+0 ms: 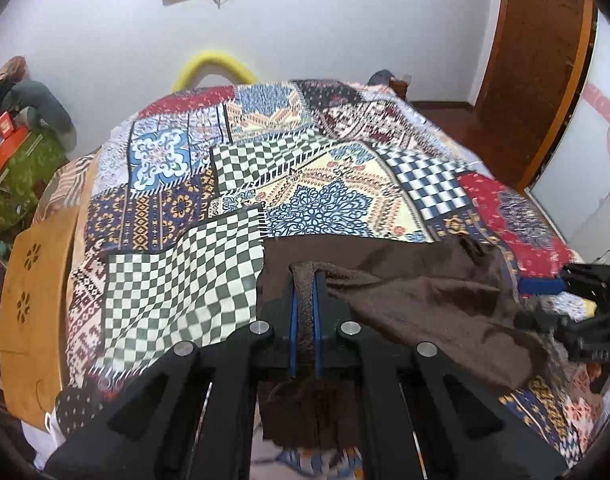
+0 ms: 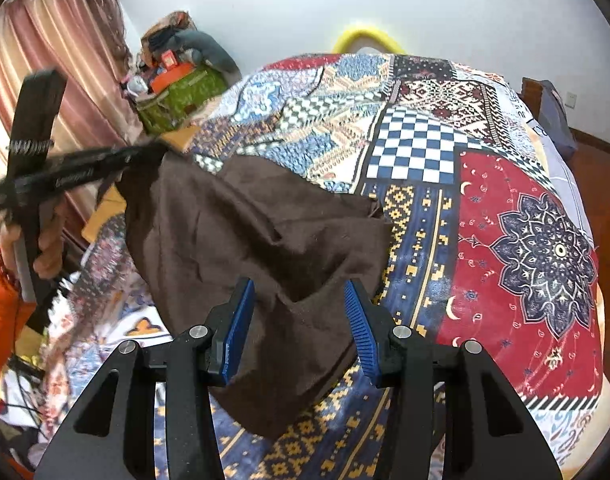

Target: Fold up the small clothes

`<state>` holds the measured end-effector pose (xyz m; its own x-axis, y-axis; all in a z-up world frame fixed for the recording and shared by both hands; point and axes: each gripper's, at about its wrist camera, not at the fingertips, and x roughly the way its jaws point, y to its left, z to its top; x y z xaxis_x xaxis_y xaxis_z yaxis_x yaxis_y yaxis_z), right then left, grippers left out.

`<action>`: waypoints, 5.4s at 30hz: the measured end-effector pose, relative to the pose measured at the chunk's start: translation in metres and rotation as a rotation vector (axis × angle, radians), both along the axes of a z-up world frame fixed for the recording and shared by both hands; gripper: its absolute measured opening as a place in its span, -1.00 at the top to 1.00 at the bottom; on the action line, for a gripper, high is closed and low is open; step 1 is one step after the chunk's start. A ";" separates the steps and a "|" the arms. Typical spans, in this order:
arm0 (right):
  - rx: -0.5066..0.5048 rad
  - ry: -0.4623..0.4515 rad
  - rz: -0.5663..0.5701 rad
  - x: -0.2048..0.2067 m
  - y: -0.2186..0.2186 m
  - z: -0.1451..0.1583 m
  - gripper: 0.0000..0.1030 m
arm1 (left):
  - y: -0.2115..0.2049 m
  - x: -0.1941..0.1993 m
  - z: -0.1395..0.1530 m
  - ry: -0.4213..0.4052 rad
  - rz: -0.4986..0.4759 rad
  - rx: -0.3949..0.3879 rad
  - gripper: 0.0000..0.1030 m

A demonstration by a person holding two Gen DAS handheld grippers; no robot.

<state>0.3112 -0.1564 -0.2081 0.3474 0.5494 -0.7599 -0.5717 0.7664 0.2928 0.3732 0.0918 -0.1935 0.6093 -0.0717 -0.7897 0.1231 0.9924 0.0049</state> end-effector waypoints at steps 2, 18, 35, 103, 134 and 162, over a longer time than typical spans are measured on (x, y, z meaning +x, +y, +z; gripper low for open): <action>-0.017 0.027 -0.003 0.002 0.001 -0.012 0.16 | 0.003 0.015 -0.017 0.041 0.016 0.001 0.90; -0.057 -0.099 0.019 0.022 0.029 0.011 0.16 | 0.031 0.007 -0.040 0.115 0.058 -0.054 -0.16; -0.100 -0.068 -0.082 0.057 0.011 0.003 0.86 | 0.060 -0.012 -0.065 0.184 0.135 -0.172 -0.23; 0.052 0.094 0.139 -0.050 0.132 0.018 0.80 | 0.115 -0.161 -0.021 0.106 0.160 -0.305 0.72; -0.108 -0.042 0.253 -0.079 0.175 0.010 0.48 | 0.093 -0.148 -0.043 0.086 0.154 -0.118 0.30; 0.207 -0.475 0.077 -0.181 0.089 0.190 0.38 | 0.041 -0.286 0.151 -0.425 0.185 -0.047 0.30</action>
